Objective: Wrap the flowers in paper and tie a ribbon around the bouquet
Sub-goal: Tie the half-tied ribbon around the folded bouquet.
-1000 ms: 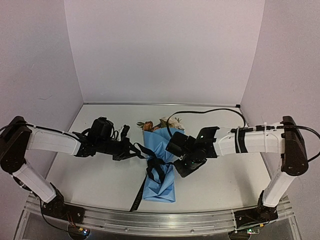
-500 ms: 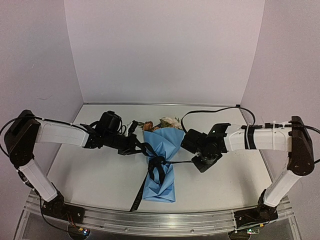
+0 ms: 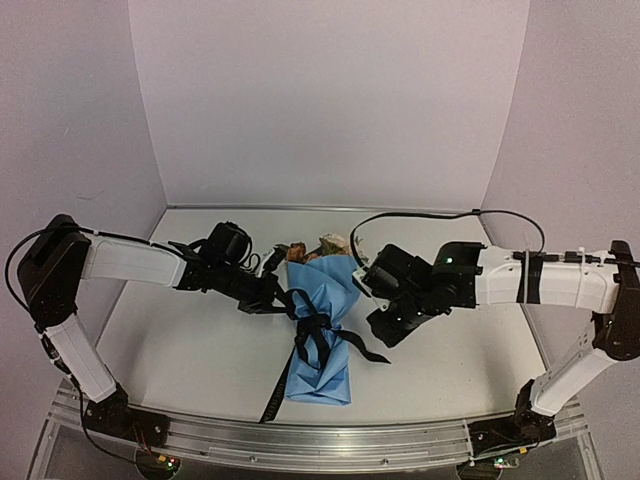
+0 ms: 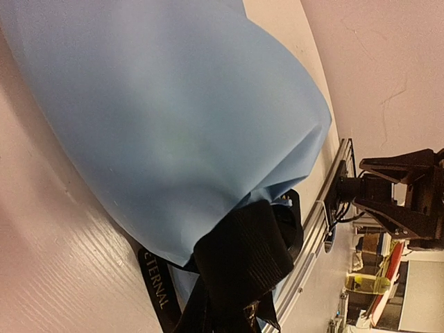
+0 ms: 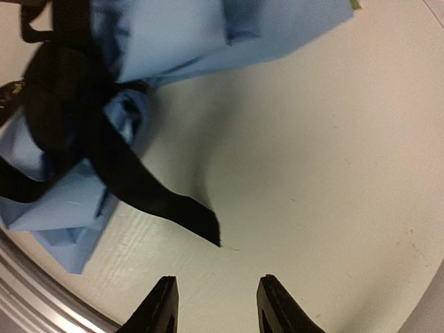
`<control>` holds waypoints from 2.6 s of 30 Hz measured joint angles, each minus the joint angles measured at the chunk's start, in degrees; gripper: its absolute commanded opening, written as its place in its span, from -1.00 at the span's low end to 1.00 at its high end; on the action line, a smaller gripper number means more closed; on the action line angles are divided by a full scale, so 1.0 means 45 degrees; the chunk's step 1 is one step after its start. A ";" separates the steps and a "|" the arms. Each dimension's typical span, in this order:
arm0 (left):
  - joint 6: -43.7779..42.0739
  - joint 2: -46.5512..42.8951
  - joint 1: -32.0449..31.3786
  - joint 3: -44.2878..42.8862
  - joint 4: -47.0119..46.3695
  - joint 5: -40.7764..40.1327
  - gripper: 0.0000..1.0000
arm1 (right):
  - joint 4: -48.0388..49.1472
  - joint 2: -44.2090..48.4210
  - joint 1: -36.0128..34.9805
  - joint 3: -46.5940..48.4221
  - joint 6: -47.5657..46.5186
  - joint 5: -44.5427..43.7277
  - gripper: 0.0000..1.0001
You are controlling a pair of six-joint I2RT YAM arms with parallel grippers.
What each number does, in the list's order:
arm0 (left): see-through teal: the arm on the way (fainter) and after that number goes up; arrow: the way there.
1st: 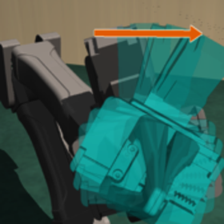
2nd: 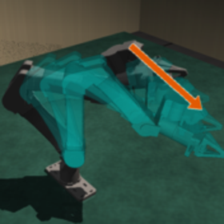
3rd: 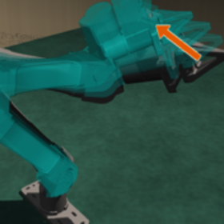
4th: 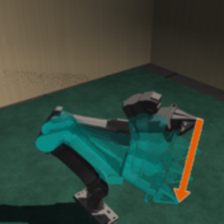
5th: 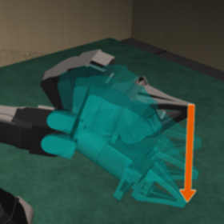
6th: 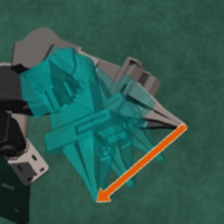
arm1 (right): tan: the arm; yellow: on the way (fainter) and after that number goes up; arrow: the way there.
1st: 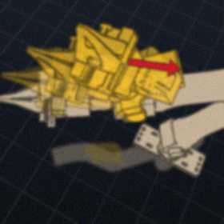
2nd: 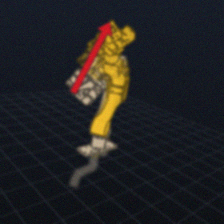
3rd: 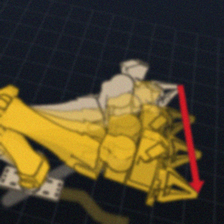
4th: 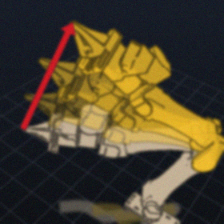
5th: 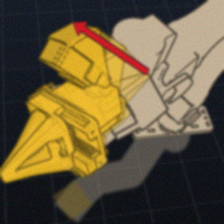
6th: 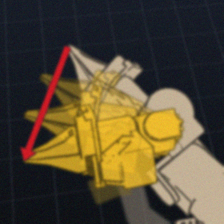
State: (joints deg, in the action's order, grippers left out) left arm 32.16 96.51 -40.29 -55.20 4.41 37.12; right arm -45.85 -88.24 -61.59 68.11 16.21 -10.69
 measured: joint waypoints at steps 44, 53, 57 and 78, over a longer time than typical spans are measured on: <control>-0.1352 0.0073 -0.0054 -0.0826 0.2359 0.1024 -1.00 | 0.6199 -0.3658 -0.0873 0.0448 -0.1703 0.1596 -1.00; -0.1091 0.0073 0.0045 -0.0826 0.2355 0.0563 -1.00 | 0.3782 -0.2620 -0.0873 0.0920 -0.1845 0.1567 -0.85; -0.1043 0.0092 0.0071 -0.0831 0.2349 0.0526 -1.00 | 0.3086 -0.2302 -0.0868 0.1209 -0.2006 0.1738 -0.60; -0.2024 0.0370 0.0086 -0.1322 0.3376 0.2546 -1.00 | 0.5611 -0.3064 -0.0888 0.0886 -0.2319 0.5107 -0.29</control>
State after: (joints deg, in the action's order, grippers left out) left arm 23.05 98.18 -39.90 -61.15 19.60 48.58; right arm -20.60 -102.03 -65.59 72.10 5.78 12.30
